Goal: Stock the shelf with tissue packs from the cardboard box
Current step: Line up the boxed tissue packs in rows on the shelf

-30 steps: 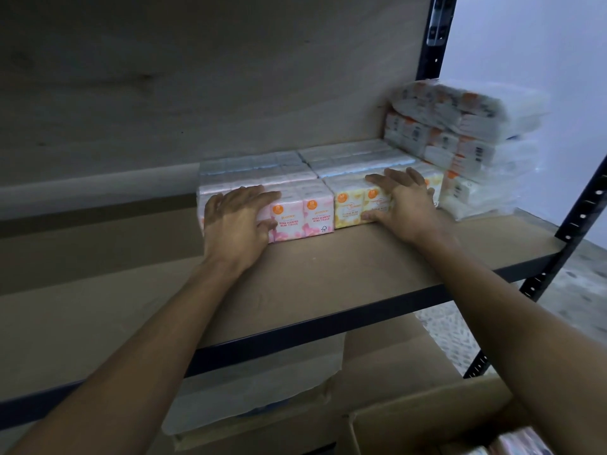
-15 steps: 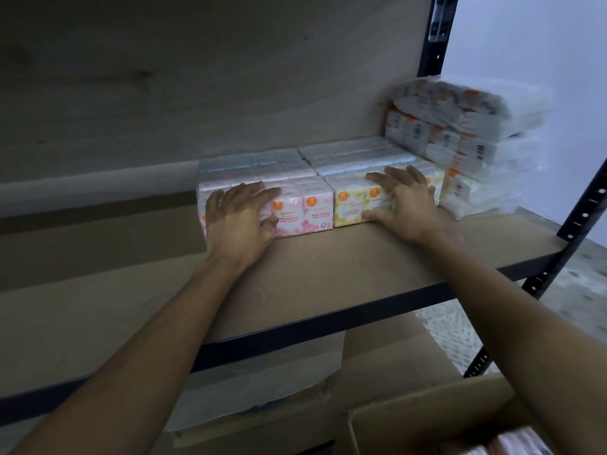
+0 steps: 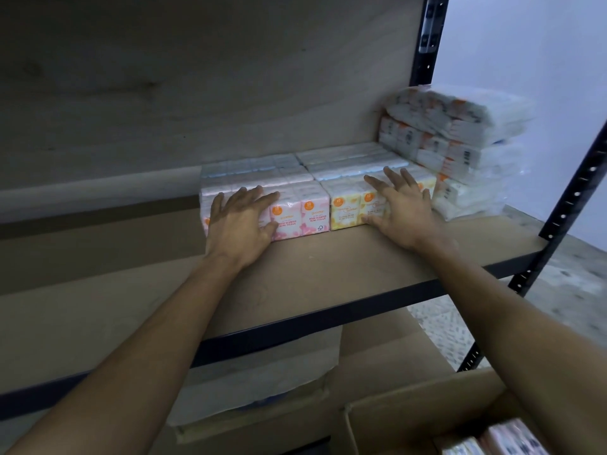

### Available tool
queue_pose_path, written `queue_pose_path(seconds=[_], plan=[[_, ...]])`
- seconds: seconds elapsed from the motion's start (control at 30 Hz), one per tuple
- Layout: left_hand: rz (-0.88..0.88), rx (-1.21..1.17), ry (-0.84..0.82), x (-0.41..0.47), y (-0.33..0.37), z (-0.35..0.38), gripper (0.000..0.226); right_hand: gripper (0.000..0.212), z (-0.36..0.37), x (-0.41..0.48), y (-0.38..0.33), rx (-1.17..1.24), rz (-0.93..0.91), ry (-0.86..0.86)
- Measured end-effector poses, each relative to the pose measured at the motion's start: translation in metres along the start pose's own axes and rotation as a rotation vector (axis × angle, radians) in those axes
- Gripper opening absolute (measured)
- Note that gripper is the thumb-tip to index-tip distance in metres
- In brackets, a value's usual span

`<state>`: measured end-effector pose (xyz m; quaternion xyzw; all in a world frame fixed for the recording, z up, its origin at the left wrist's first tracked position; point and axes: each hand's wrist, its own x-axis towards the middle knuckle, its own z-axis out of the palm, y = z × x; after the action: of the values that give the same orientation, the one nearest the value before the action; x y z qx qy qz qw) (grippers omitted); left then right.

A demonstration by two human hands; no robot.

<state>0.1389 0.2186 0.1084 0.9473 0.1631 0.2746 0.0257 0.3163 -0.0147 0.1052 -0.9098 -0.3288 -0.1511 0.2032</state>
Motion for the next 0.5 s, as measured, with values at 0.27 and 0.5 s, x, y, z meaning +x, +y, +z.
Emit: queue_pose_path(seconds=[0.27, 0.5], plan=[[0.006, -0.074, -0.032, -0.010, 0.017, -0.014, 0.054, 0.063, -0.013, -0.026, -0.009, 0.033, -0.067, -0.010], [0.079, -0.181, -0.142, -0.052, 0.048, -0.025, 0.048, 0.052, -0.029, -0.072, -0.021, 0.012, -0.104, -0.112]])
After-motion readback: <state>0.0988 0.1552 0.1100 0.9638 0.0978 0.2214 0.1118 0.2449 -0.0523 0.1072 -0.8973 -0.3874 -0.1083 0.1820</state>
